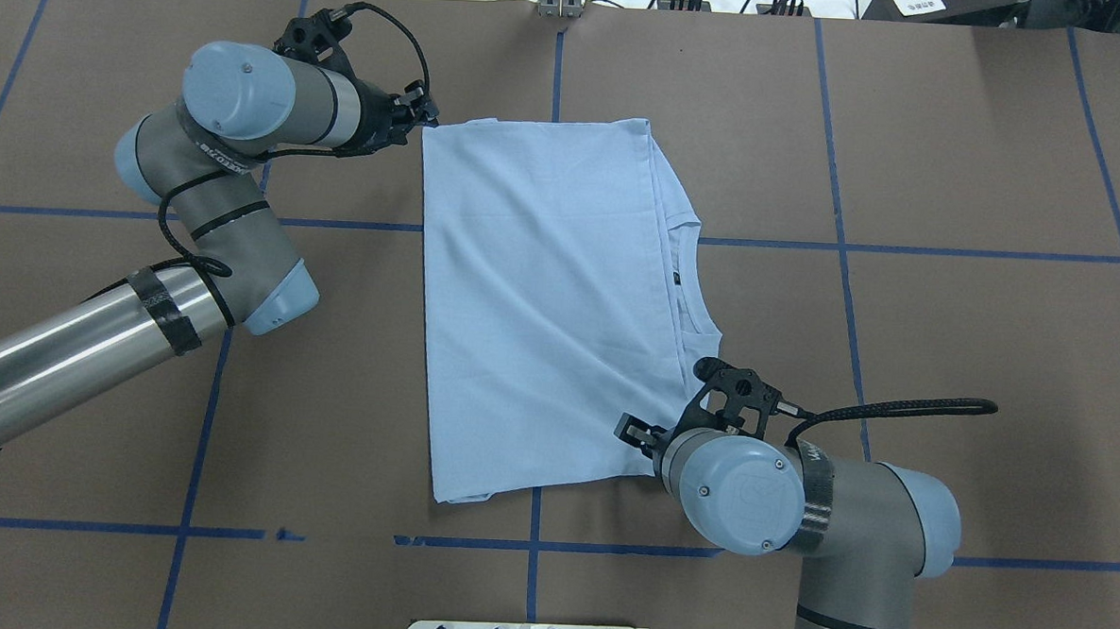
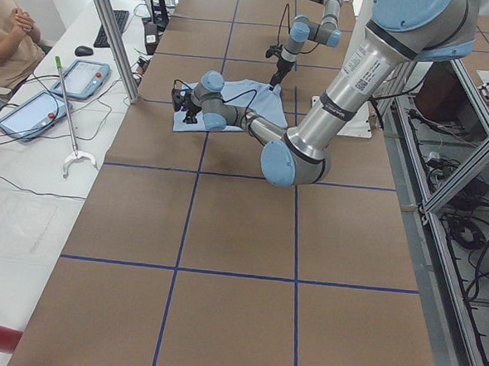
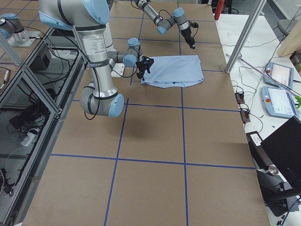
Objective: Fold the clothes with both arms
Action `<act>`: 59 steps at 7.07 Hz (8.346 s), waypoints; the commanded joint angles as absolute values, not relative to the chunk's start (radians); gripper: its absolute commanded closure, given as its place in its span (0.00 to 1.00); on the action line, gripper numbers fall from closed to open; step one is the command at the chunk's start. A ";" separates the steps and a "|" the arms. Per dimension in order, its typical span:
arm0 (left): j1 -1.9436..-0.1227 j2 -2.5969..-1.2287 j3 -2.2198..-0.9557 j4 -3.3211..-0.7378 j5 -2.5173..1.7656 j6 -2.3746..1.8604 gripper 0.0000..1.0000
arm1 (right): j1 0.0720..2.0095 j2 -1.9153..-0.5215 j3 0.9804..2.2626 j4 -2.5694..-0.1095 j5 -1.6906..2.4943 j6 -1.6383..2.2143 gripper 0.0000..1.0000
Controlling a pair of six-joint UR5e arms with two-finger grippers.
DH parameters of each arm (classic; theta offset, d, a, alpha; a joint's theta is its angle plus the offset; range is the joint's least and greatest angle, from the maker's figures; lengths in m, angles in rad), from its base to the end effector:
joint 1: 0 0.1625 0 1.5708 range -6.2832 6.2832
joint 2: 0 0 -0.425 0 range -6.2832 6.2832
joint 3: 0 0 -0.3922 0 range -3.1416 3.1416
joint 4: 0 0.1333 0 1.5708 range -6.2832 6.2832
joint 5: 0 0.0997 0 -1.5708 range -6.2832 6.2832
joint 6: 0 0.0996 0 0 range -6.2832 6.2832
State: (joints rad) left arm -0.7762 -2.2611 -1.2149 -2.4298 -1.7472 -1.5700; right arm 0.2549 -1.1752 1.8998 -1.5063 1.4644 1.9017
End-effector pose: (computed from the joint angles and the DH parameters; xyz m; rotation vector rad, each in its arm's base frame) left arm 0.4676 -0.6214 0.3049 0.3123 1.1784 -0.5738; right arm -0.5424 -0.2900 0.2937 0.0719 -0.8042 0.5962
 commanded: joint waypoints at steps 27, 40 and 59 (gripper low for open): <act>-0.296 -1.873 -1.884 -2.140 -1.648 -1.954 0.38 | 0.258 -1.178 1.933 -1.517 1.514 1.959 1.00; -0.221 -1.856 -1.983 -2.019 -1.652 -2.025 1.00 | 0.261 -1.209 1.979 -1.514 1.516 1.965 1.00; -0.782 -2.287 -1.230 -2.365 -1.528 -1.416 0.35 | 0.825 -0.693 1.128 -1.146 1.956 1.776 0.00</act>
State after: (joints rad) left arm -0.7543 -2.2677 -1.2793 -2.3196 -1.5489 -1.4673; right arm 0.7608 -0.7104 1.1730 -1.1551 1.8637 1.8862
